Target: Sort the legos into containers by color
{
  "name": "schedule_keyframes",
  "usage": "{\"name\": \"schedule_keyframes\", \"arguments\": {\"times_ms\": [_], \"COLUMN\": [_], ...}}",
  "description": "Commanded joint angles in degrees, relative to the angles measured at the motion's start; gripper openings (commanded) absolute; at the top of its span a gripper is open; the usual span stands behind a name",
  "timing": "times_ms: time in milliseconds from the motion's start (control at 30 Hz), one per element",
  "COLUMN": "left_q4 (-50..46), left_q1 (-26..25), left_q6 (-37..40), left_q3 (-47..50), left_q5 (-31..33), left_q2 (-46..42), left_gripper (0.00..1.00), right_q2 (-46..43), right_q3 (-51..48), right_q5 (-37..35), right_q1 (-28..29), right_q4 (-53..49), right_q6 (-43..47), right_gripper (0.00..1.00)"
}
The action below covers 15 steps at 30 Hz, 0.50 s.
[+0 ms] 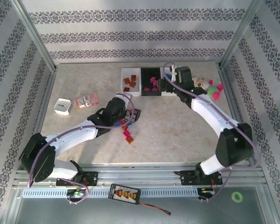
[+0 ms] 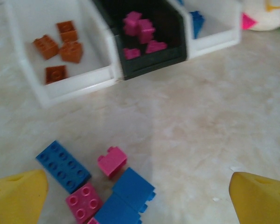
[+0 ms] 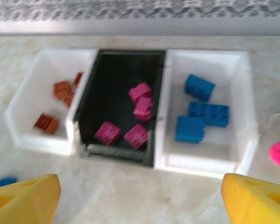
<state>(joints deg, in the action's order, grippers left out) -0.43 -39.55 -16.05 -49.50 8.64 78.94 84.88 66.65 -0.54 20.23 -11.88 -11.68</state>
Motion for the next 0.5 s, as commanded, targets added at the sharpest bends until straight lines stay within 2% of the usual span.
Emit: {"name": "schedule_keyframes", "arguments": {"times_ms": [0, 100, 233, 467], "left_q4": [-6.52, -10.89, -13.76, -22.66], "left_q1": [1.54, 3.94, 7.26, 11.51], "left_q6": [-10.45, -18.52, -22.33, -28.06], "left_q3": [-3.93, -6.03, -9.16, -21.02], "left_q5": [8.41, 10.61, 10.07, 7.29], "left_q2": [2.54, 5.58, 10.19, 22.34], "left_gripper": [0.99, 0.98, 0.93, 0.88], "right_q2": [-5.16, -10.29, -14.5, -17.31], "right_q3": [-6.22, -11.49, -16.14, -19.1], "right_q5": [2.21, 2.4, 4.97, 3.62], "right_q1": [3.68, 7.46, 10.61, 13.17], "right_q4": [2.12, 2.32, 2.74, 2.22], "right_q6": [5.27, 5.14, 2.28, -0.07], "right_gripper": [0.9, 0.91, 0.92, 0.92]}}
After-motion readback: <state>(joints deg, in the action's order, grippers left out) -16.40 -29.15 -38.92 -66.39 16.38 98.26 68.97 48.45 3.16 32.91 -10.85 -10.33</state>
